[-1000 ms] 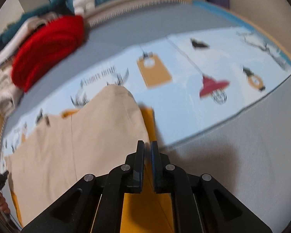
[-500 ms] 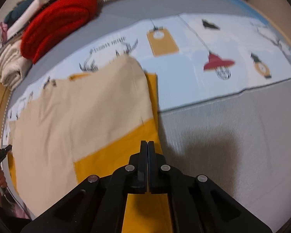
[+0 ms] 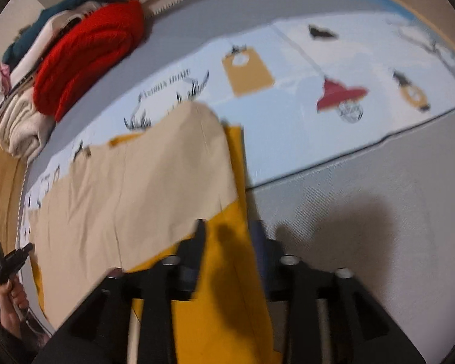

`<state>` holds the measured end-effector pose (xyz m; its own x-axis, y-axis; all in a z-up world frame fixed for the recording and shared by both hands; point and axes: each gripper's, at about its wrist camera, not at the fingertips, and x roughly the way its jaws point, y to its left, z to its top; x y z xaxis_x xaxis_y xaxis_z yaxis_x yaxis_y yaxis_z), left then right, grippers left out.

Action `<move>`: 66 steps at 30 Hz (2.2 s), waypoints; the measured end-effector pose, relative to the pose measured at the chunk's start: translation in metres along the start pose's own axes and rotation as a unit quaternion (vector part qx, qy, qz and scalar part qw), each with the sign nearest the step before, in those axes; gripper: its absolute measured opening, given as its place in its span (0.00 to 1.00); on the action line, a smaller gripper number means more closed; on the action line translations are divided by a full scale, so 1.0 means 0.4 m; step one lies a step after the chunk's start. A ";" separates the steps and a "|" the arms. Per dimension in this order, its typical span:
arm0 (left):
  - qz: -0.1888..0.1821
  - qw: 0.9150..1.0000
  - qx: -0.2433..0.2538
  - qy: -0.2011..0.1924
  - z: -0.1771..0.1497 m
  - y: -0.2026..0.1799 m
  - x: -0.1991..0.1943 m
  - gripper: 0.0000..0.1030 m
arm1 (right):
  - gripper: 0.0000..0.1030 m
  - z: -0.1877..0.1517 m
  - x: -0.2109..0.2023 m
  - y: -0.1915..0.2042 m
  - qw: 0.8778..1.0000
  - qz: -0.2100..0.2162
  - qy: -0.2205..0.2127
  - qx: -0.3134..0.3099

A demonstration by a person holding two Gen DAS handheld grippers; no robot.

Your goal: Fold large clothes

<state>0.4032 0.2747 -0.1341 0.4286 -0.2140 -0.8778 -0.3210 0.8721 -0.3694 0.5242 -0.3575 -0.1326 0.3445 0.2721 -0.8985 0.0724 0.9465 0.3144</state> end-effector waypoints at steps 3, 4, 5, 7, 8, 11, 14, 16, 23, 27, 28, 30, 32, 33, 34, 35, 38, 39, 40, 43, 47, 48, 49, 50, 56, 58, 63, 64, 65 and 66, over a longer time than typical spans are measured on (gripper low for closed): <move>-0.001 1.000 0.001 0.008 -0.012 0.004 0.008 0.22 | 0.43 -0.006 0.048 0.002 0.999 -0.021 0.024 -0.011; 0.000 1.000 0.003 0.006 -0.012 0.004 0.006 0.13 | 0.41 -0.008 0.057 0.003 0.999 -0.025 0.028 -0.013; -0.002 1.000 0.006 0.000 -0.011 0.003 0.001 0.06 | 0.18 -0.010 0.056 0.002 0.999 -0.022 0.025 -0.010; -0.003 1.000 0.012 -0.023 -0.006 -0.006 -0.019 0.04 | 0.05 0.003 0.036 0.008 1.000 -0.018 0.004 -0.003; -0.004 0.999 0.017 -0.046 0.000 -0.016 -0.040 0.03 | 0.03 0.008 0.021 0.012 1.000 -0.016 -0.009 -0.004; -0.013 0.996 0.016 -0.090 0.012 -0.029 -0.075 0.03 | 0.03 0.025 -0.047 0.036 0.997 -0.015 -0.080 -0.016; 0.002 0.995 0.019 -0.093 0.019 -0.031 -0.056 0.03 | 0.03 0.033 -0.070 0.042 0.992 -0.026 -0.119 -0.005; 0.021 0.996 0.023 -0.078 0.020 -0.030 -0.026 0.08 | 0.03 0.034 -0.045 0.047 0.993 -0.044 -0.113 -0.003; 0.078 0.991 0.060 -0.087 0.014 -0.059 -0.088 0.19 | 0.13 0.019 -0.001 0.048 0.992 -0.106 -0.065 -0.010; 0.006 0.990 0.120 -0.068 -0.020 -0.104 -0.138 0.25 | 0.13 -0.006 -0.093 0.075 0.985 -0.118 -0.106 -0.062; -0.039 0.989 0.145 -0.017 -0.048 -0.121 -0.118 0.26 | 0.13 -0.014 -0.104 0.086 0.986 -0.108 -0.105 -0.077; -0.059 0.980 0.185 0.045 -0.099 -0.143 -0.082 0.26 | 0.13 -0.055 -0.109 0.113 0.988 -0.053 -0.069 -0.131; -0.018 0.962 0.256 0.092 -0.174 -0.165 -0.037 0.26 | 0.13 -0.113 -0.088 0.134 0.980 -0.034 -0.020 -0.195; -0.009 0.955 0.273 0.114 -0.201 -0.162 -0.017 0.26 | 0.13 -0.137 -0.074 0.136 0.975 -0.041 -0.001 -0.216; 0.000 0.950 0.280 0.139 -0.225 -0.149 0.005 0.26 | 0.13 -0.163 -0.056 0.132 0.971 -0.049 0.022 -0.232; 0.014 0.947 0.282 0.157 -0.245 -0.131 0.023 0.26 | 0.13 -0.197 -0.027 0.115 0.966 -0.063 0.056 -0.243; 0.030 0.949 0.271 0.157 -0.267 -0.089 0.018 0.27 | 0.12 -0.247 -0.002 0.061 0.964 -0.078 0.093 -0.236; 0.028 0.952 0.263 0.154 -0.269 -0.077 0.006 0.27 | 0.12 -0.254 -0.010 0.048 0.965 -0.076 0.095 -0.231; 0.030 0.953 0.260 0.154 -0.273 -0.070 0.000 0.27 | 0.12 -0.259 -0.015 0.040 0.966 -0.076 0.096 -0.228; 0.052 0.947 0.273 0.162 -0.311 -0.042 -0.014 0.28 | 0.12 -0.289 -0.035 0.021 0.964 -0.082 0.101 -0.232; 0.100 0.943 0.262 0.177 -0.345 0.016 -0.018 0.29 | 0.11 -0.323 -0.033 -0.008 0.959 -0.100 0.126 -0.233; 0.115 0.943 0.259 0.176 -0.346 0.022 -0.023 0.30 | 0.11 -0.329 -0.034 -0.020 0.958 -0.113 0.134 -0.228; 0.142 0.941 0.257 0.166 -0.344 0.028 -0.045 0.25 | 0.11 -0.331 -0.043 -0.031 0.958 -0.123 0.139 -0.217; 0.156 0.942 0.259 0.148 -0.339 0.023 -0.073 0.22 | 0.12 -0.329 -0.051 -0.038 0.958 -0.136 0.143 -0.208; 0.125 0.969 0.205 -0.066 -0.313 -0.067 -0.370 0.23 | 0.12 -0.292 -0.332 0.056 0.969 -0.154 -0.049 -0.189; 0.117 0.967 0.198 -0.111 -0.326 -0.120 -0.425 0.23 | 0.13 -0.324 -0.442 0.116 0.966 -0.130 -0.132 -0.183; 0.096 0.967 0.174 -0.160 -0.446 -0.183 -0.500 0.30 | 0.19 -0.465 -0.539 0.260 0.957 -0.059 -0.229 -0.168; 0.093 0.967 0.170 -0.163 -0.487 -0.194 -0.494 0.30 | 0.20 -0.499 -0.528 0.270 0.956 -0.050 -0.234 -0.168; 0.092 0.968 0.168 -0.163 -0.522 -0.199 -0.483 0.30 | 0.20 -0.534 -0.514 0.284 0.957 -0.044 -0.232 -0.169; 0.091 0.969 0.166 -0.159 -0.549 -0.206 -0.465 0.30 | 0.20 -0.570 -0.495 0.302 0.959 -0.043 -0.223 -0.168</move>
<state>0.1646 0.1460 -0.0074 0.6456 0.0568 -0.7616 -0.1481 0.9876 -0.0519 0.2515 -0.2574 0.0135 0.7222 0.1595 -0.6731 -0.1616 0.9850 0.0601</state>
